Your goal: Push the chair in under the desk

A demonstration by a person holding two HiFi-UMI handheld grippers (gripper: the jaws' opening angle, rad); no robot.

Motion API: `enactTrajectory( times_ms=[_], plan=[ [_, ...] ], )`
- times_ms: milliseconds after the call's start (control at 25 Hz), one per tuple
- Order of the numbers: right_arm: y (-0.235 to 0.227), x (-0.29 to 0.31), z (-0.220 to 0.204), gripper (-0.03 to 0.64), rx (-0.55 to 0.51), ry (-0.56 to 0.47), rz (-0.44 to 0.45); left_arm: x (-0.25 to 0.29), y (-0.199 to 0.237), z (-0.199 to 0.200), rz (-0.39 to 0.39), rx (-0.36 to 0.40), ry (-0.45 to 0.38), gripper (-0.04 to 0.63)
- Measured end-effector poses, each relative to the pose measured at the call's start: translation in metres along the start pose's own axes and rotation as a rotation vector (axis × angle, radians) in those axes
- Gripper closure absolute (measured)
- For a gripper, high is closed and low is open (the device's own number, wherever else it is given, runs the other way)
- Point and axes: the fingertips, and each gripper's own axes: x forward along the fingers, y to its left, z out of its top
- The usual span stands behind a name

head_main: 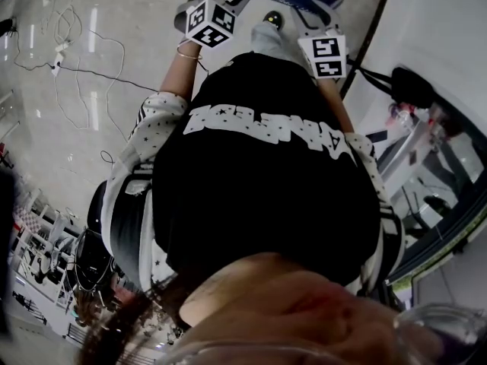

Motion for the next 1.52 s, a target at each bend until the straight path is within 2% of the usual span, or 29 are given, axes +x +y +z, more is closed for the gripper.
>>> enactTrajectory(
  times_ms=[800,1080,1520],
  plan=[
    [-0.014,0.003,0.003,0.43,0.009,-0.007,0.017,0.012,0.007,0.012,-0.001,0.022,0.009,0.371],
    [-0.02,0.033,0.008,0.43,0.022,0.014,0.031,0.029,0.029,-0.002,-0.018,0.012,0.017,0.371],
    [-0.028,0.037,0.008,0.429,0.025,0.013,0.015,0.036,0.032,0.002,-0.021,0.015,0.014,0.371]
  ],
)
